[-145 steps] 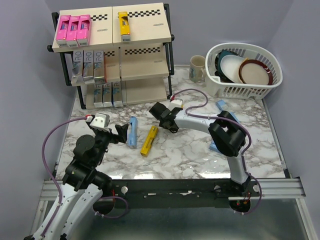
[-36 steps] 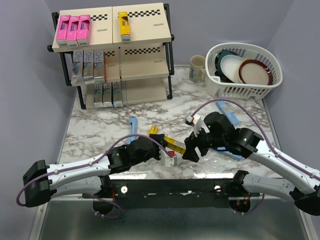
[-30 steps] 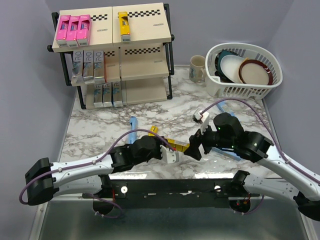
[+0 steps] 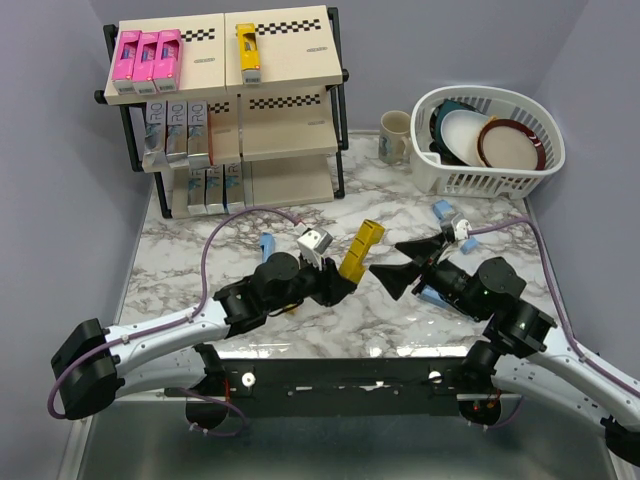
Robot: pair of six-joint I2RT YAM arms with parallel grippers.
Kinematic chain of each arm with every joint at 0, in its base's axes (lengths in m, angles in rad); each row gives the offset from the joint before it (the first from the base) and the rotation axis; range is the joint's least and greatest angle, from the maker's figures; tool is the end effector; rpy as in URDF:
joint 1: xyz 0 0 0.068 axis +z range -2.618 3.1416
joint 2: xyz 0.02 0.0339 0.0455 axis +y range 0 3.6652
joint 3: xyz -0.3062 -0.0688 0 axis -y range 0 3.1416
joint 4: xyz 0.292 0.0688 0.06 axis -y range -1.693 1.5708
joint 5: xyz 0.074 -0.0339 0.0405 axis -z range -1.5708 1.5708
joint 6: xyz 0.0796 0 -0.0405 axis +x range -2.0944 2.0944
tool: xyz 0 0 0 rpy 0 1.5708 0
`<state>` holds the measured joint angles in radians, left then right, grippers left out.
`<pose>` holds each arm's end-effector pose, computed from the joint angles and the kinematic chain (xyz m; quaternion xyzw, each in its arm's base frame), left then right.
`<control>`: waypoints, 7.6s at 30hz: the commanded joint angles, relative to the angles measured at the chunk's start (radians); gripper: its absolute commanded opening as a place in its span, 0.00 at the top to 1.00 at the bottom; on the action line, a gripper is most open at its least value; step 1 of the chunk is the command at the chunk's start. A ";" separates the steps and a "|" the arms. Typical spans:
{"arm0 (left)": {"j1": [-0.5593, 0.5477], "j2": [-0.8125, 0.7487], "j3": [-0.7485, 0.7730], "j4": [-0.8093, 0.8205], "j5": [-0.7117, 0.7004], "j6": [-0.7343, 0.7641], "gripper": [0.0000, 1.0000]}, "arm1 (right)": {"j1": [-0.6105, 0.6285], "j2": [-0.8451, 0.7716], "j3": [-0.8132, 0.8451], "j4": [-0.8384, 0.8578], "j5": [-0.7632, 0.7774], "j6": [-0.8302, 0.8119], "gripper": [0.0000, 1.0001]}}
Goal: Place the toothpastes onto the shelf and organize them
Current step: Pick up the toothpaste from the center of the board, then place the toothpaste on the shelf.
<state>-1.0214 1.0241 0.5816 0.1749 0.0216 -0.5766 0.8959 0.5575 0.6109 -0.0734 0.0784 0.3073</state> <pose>0.1544 -0.2555 0.2636 0.1818 0.7740 -0.4406 0.4168 0.1310 0.1537 0.3479 -0.1807 0.6909 0.3728 0.5925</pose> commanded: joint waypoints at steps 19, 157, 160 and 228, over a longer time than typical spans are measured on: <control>0.093 0.011 -0.100 0.411 0.225 -0.339 0.55 | -0.279 0.271 -0.003 0.444 -0.604 0.226 0.00; -0.510 0.429 0.104 0.965 -1.023 0.794 0.63 | -0.397 0.108 -0.083 0.106 -0.338 0.705 0.52; -0.510 0.410 0.104 0.940 -1.022 0.794 0.70 | -0.397 0.094 -0.082 0.087 -0.316 0.693 0.41; 0.468 0.832 1.871 -0.744 -0.502 0.501 0.83 | -0.397 -0.146 -0.013 -0.442 -0.189 0.053 0.00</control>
<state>-0.5671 1.8305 2.4050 -0.6350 -0.5251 -0.0761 0.5018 0.3935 0.6178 -0.5186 -0.0772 0.3912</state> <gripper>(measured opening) 0.420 0.998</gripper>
